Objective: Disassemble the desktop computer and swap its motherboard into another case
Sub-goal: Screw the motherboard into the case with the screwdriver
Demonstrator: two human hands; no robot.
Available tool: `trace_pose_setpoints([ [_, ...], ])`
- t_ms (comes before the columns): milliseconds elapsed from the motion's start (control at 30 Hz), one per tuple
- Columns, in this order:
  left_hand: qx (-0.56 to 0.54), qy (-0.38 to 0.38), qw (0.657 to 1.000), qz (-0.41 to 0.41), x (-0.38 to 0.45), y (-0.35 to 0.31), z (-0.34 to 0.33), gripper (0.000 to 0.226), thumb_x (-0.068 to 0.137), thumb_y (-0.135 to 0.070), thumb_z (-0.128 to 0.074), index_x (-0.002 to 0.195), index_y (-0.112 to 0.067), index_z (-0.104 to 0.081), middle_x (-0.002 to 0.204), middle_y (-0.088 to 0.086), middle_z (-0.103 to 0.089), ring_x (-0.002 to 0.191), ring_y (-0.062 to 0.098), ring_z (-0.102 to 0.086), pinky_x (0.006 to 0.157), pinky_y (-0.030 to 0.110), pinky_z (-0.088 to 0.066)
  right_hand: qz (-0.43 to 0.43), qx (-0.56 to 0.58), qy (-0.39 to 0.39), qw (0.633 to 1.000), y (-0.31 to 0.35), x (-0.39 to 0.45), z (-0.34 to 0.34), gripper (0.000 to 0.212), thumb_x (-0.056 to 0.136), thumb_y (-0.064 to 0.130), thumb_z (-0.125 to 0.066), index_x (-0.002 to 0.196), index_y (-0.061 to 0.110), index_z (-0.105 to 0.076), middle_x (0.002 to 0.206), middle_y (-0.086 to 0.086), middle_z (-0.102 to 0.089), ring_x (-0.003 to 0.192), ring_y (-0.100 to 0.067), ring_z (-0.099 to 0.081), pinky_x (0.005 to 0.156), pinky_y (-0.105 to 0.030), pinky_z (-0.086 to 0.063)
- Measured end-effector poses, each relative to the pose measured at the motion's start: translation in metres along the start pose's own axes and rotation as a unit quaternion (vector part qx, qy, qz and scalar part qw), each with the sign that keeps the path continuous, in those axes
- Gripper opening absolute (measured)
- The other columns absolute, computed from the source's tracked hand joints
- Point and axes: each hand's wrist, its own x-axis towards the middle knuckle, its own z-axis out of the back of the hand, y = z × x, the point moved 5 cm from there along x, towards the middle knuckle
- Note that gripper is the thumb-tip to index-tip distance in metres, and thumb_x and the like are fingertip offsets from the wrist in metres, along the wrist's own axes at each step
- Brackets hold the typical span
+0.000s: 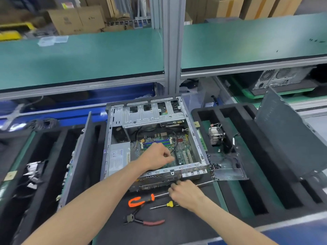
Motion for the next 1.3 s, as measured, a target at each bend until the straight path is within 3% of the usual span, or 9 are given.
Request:
trace_pose_setpoints([
  [233,0.015,-0.007,1.0,-0.001,0.009,-0.008,-0.007,0.032,0.092,-0.037,-0.065,0.061,-0.032,-0.066,0.061,0.015,-0.067,0.046,0.015,-0.039,0.045,0.006,-0.033,0.017,0.059,-0.013,0.998,-0.004,0.01,-0.015,0.032,0.085,-0.007,-0.059,0.116,0.001,-0.055,0.114,-0.016,-0.06,0.096,-0.037,-0.066,0.068,-0.043,-0.049],
  [400,0.024,-0.076,0.997,-0.01,0.017,-0.026,-0.004,0.036,0.092,-0.035,-0.063,0.058,-0.025,-0.057,0.047,-0.009,-0.051,0.039,0.004,-0.04,0.061,0.028,-0.05,0.057,0.06,-0.045,0.996,-0.01,-0.001,-0.01,0.027,0.089,0.004,-0.061,0.116,0.008,-0.057,0.111,-0.008,-0.062,0.088,-0.028,-0.069,0.06,-0.038,-0.052],
  [467,0.009,-0.127,0.991,-0.034,0.021,-0.039,0.001,0.043,0.091,-0.028,-0.062,0.053,-0.024,-0.044,0.045,-0.011,-0.042,0.04,0.003,-0.036,0.064,0.019,-0.045,0.086,0.027,-0.081,0.993,-0.014,-0.01,-0.003,0.018,0.091,0.017,-0.062,0.109,0.013,-0.062,0.102,-0.002,-0.065,0.08,-0.021,-0.068,0.052,-0.033,-0.047],
  [533,-0.002,-0.167,0.983,-0.074,0.025,-0.055,0.004,0.048,0.09,-0.021,-0.061,0.05,-0.022,-0.034,0.043,-0.011,-0.034,0.041,0.006,-0.032,0.064,0.006,-0.033,0.116,0.047,-0.081,0.989,-0.019,-0.017,-0.003,0.02,0.102,0.018,-0.048,0.115,0.007,-0.058,0.105,-0.01,-0.061,0.086,-0.031,-0.065,0.057,-0.04,-0.04],
  [633,-0.025,-0.176,0.976,-0.125,0.037,-0.081,0.003,0.049,0.09,-0.016,-0.059,0.05,-0.018,-0.031,0.043,-0.007,-0.028,0.042,0.008,-0.029,0.052,0.01,-0.032,0.148,0.047,-0.104,0.982,-0.032,-0.035,-0.001,0.028,0.109,0.023,-0.035,0.114,0.005,-0.057,0.1,-0.014,-0.061,0.08,-0.036,-0.064,0.056,-0.041,-0.037],
  [767,-0.026,-0.152,0.973,-0.174,0.059,-0.125,-0.011,0.049,0.089,-0.012,-0.06,0.049,-0.016,-0.03,0.043,-0.004,-0.029,0.042,0.009,-0.026,0.058,0.007,-0.03,0.096,0.056,-0.177,0.978,-0.066,-0.071,-0.003,0.026,0.099,0.035,-0.058,0.082,0.018,-0.067,0.07,0.003,-0.063,0.051,-0.021,-0.062,0.042,-0.028,-0.043],
  [900,0.063,-0.099,0.967,-0.226,0.083,-0.174,-0.039,0.05,0.087,-0.016,-0.058,0.05,-0.018,-0.024,0.043,-0.002,-0.024,0.045,0.015,-0.024,0.056,0.03,-0.039,0.023,0.061,-0.202,0.977,-0.104,-0.093,-0.015,0.03,0.094,0.038,-0.064,0.071,0.02,-0.066,0.061,0.005,-0.061,0.045,-0.022,-0.06,0.042,-0.025,-0.038],
  [1067,0.221,0.026,0.956,-0.19,0.117,-0.204,-0.094,0.039,0.082,-0.025,-0.054,0.052,-0.015,-0.031,0.051,0.002,-0.032,0.05,0.024,-0.033,0.054,0.033,-0.044,-0.06,0.116,-0.142,0.981,-0.149,-0.114,-0.046,0.04,0.105,0.038,-0.041,0.084,0.013,-0.064,0.075,-0.003,-0.066,0.065,-0.032,-0.064,0.055,-0.034,-0.037],
  [1300,0.246,0.172,0.952,-0.059,0.154,-0.194,-0.16,0.039,0.102,-0.023,-0.042,0.066,-0.01,-0.044,0.078,0.011,-0.052,0.069,0.029,-0.051,0.067,0.036,-0.042,-0.125,0.127,-0.097,0.979,-0.189,-0.141,-0.086,0.045,0.107,0.044,-0.027,0.096,0.019,-0.062,0.092,-0.001,-0.069,0.077,-0.031,-0.065,0.06,-0.035,-0.035],
])
